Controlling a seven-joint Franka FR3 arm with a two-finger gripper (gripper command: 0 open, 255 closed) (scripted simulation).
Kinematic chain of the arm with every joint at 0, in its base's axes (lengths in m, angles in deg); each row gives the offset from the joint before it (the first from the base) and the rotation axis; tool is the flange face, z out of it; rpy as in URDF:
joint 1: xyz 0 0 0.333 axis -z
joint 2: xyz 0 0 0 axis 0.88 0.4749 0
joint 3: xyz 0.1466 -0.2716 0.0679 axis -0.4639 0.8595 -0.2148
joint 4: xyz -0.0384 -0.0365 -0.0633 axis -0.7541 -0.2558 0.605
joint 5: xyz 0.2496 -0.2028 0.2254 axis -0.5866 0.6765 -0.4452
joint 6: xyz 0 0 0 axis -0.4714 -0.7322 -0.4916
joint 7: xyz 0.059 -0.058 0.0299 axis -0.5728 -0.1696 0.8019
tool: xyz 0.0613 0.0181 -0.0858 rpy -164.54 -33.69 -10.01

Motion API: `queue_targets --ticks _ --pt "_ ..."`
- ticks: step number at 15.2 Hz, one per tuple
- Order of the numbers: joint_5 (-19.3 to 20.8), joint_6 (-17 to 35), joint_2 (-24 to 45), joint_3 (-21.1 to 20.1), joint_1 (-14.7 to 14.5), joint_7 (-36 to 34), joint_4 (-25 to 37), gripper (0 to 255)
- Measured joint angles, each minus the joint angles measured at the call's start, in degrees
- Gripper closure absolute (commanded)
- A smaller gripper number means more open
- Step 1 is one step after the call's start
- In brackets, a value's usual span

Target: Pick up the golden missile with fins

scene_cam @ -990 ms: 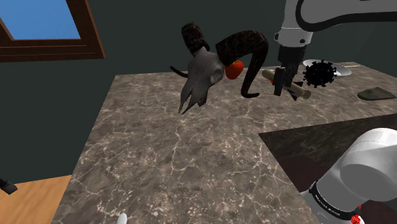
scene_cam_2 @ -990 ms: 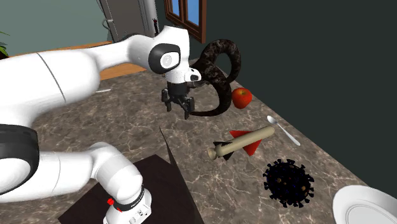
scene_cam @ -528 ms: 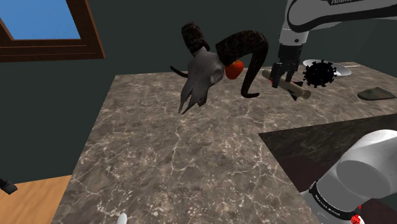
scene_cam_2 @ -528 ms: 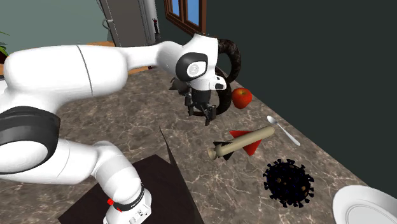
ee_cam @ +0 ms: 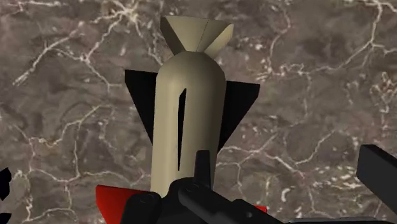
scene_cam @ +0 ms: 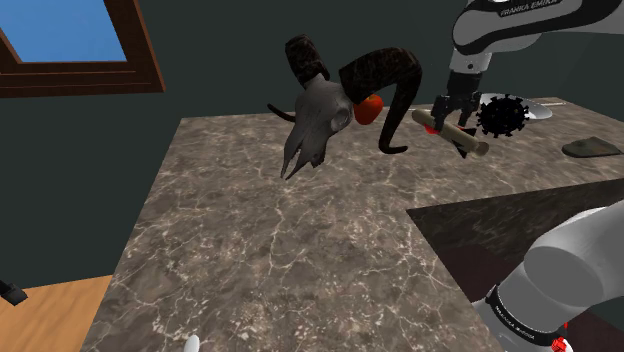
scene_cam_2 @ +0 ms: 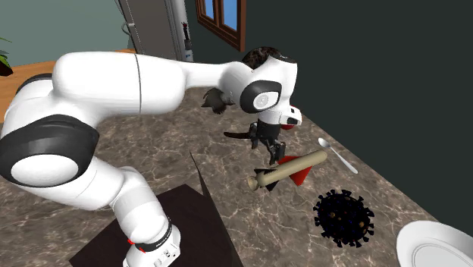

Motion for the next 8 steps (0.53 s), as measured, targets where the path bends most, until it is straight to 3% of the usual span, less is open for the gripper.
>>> queue_targets --ticks 5,8 --pt "-1.1 2.7 6.9 4.0 2.7 0.0 5.0 0" --pt "-1.4 4.5 8.3 4.7 3.2 0.1 4.7 0"
